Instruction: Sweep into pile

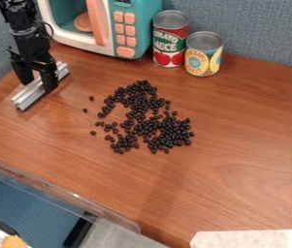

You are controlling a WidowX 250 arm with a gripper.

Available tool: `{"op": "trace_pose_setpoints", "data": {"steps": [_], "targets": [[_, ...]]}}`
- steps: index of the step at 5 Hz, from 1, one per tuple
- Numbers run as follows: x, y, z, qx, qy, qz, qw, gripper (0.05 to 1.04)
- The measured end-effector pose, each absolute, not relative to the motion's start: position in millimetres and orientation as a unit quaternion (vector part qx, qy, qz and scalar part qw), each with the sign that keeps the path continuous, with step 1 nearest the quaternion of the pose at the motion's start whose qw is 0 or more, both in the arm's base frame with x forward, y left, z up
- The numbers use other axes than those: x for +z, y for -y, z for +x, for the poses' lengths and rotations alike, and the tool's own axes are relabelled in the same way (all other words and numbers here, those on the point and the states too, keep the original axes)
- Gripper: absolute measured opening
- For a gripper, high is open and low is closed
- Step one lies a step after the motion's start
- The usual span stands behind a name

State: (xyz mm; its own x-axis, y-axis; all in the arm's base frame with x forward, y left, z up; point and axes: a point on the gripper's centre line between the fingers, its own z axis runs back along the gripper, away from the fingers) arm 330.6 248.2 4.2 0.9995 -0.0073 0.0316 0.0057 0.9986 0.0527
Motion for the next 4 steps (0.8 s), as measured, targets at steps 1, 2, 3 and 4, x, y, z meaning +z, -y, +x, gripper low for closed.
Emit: {"op": "trace_pose_setpoints", "data": {"steps": [1, 2, 3, 4], "targets": [[4.0, -247.4, 332.2, -0.008, 0.016, 0.032, 0.999, 0.895], [3.8, -247.6, 333.4, -0.011, 0.016, 0.038, 0.999, 0.589], [3.5, -244.8, 335.2, -0.014, 0.016, 0.039, 0.999, 0.369], [3.8, -244.6, 335.0, -0.012, 0.014, 0.038, 0.999, 0.368]]}}
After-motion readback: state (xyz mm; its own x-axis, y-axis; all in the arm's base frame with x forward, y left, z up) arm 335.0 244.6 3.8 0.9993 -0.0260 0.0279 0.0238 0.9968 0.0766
